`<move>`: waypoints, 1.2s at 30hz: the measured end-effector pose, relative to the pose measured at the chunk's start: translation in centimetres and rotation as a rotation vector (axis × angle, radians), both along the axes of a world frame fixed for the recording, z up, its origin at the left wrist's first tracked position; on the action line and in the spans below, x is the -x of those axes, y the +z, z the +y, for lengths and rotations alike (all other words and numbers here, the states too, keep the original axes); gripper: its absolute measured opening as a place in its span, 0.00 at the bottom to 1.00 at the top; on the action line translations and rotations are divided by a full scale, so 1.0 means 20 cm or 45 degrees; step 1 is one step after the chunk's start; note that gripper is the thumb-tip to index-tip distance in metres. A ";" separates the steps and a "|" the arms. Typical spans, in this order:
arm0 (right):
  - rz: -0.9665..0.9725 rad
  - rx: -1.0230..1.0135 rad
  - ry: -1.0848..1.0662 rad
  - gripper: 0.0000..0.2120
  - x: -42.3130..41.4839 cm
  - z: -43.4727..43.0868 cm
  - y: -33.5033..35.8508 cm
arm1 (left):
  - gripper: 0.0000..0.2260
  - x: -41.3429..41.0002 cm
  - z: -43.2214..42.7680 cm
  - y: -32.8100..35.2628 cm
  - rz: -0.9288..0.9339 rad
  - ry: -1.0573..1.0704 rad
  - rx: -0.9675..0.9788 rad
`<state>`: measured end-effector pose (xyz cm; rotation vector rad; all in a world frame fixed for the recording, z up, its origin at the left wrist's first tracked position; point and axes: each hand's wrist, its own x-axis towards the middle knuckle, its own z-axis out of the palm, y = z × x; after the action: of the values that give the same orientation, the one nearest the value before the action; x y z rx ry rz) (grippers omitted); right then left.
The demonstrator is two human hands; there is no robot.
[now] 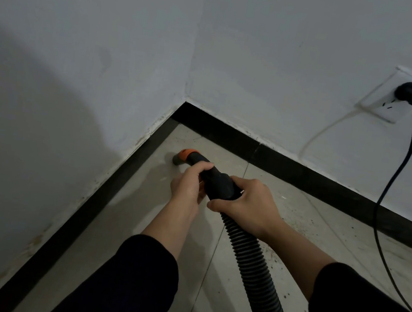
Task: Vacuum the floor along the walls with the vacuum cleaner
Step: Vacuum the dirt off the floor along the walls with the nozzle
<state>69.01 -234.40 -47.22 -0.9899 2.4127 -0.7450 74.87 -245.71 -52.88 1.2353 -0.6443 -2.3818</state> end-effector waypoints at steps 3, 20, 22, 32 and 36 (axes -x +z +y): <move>0.023 0.004 -0.011 0.18 0.01 0.00 -0.01 | 0.19 0.02 0.01 0.01 -0.006 -0.014 -0.003; -0.022 0.132 -0.003 0.20 0.02 -0.19 -0.11 | 0.18 0.04 -0.21 -0.06 -0.046 0.042 0.087; -0.028 0.139 -0.001 0.20 0.02 -0.19 -0.12 | 0.17 0.03 -0.21 -0.07 -0.041 0.043 0.099; 0.036 0.158 -0.044 0.18 0.00 -0.25 -0.19 | 0.18 0.05 -0.28 -0.10 -0.035 -0.010 0.093; 0.073 0.176 -0.062 0.15 -0.01 -0.28 -0.22 | 0.18 0.06 -0.33 -0.11 -0.028 -0.077 0.122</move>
<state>69.12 -239.93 -51.58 -1.0210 2.4695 -0.9240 73.57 -252.23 -55.03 1.2194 -0.8035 -2.3585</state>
